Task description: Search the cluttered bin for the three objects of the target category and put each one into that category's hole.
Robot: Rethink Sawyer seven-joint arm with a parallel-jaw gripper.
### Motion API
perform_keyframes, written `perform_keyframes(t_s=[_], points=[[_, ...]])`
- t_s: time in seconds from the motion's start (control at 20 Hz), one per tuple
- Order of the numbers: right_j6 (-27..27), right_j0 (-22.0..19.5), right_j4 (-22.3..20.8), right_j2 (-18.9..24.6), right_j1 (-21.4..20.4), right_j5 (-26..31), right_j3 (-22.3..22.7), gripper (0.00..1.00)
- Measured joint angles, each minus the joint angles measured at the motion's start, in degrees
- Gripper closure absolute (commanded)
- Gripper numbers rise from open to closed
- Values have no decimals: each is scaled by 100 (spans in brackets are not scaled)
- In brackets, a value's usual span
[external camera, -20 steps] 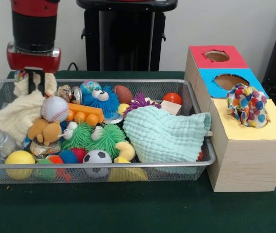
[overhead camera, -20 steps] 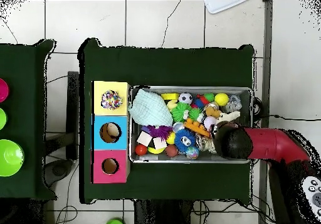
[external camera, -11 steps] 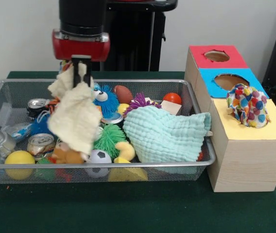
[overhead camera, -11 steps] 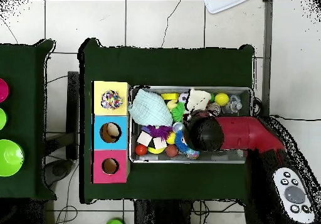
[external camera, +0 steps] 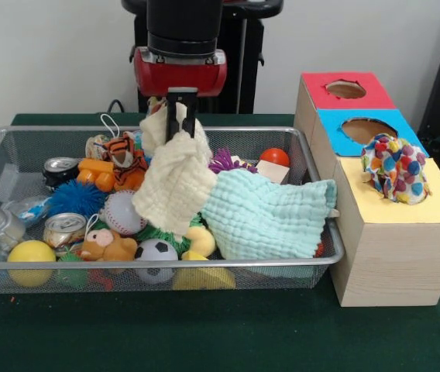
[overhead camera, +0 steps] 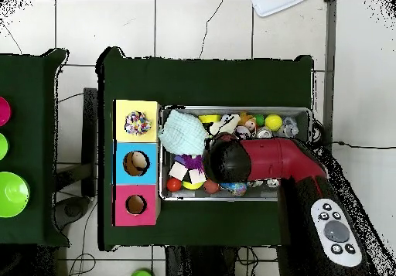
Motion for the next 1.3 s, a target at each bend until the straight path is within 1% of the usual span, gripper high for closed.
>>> perform_keyframes(t_s=[0.25,0.55,0.7,0.85,1.05,1.3], points=[[0,61,-2,-74,4,0,0,100],[0,4,-7,-121,67,-1,-7,100],[0,-128,-27,-120,155,0,-65,100],[0,-304,-141,-121,279,0,-181,100],[0,-628,-457,-121,515,0,-500,100],[-7,-878,-748,-111,677,6,-842,100]])
